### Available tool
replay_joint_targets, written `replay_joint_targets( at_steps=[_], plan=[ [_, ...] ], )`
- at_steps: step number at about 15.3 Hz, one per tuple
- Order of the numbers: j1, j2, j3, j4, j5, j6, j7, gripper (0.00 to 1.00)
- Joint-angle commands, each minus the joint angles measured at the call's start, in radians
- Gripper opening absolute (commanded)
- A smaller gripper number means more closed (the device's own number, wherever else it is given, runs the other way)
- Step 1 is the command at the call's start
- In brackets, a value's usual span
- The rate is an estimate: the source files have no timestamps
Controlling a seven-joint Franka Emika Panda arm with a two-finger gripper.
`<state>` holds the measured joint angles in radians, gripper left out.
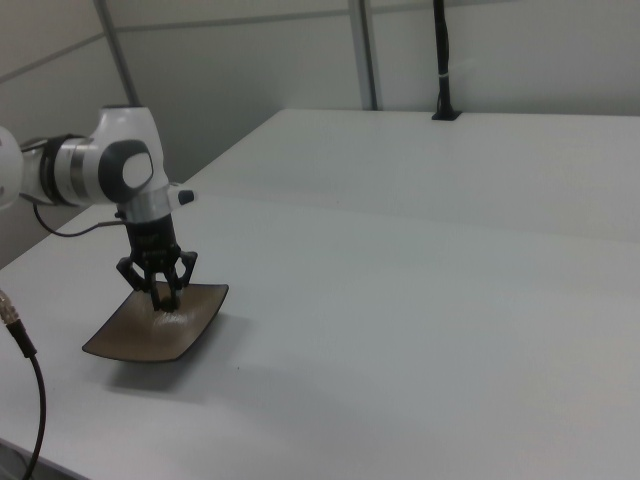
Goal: Strawberries on a ceramic plate
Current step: 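Lift the strawberry and carry it over the brown ceramic plate, then lower the strawberry onto the plate and open the gripper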
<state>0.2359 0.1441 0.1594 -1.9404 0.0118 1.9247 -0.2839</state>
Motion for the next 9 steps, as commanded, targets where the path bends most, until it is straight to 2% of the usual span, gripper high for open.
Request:
replay_joint_targets(
  at_steps=[1,4,5,6,7,8,9],
  plan=[
    [0.028,0.038,-0.006,-0.037,0.019,0.114,0.058,0.03],
    [0.028,0.068,0.012,-0.035,0.019,0.138,0.074,0.04],
    [0.028,0.074,0.012,-0.035,0.019,0.138,0.075,0.09],
    [0.028,0.075,0.012,-0.035,0.019,0.138,0.077,0.21],
    [0.028,0.078,0.012,-0.035,0.019,0.14,0.08,0.56],
    [0.029,0.08,0.012,-0.034,0.019,0.138,0.094,1.0],
    [0.029,0.078,0.012,-0.031,0.019,0.14,0.121,1.0]
  ],
)
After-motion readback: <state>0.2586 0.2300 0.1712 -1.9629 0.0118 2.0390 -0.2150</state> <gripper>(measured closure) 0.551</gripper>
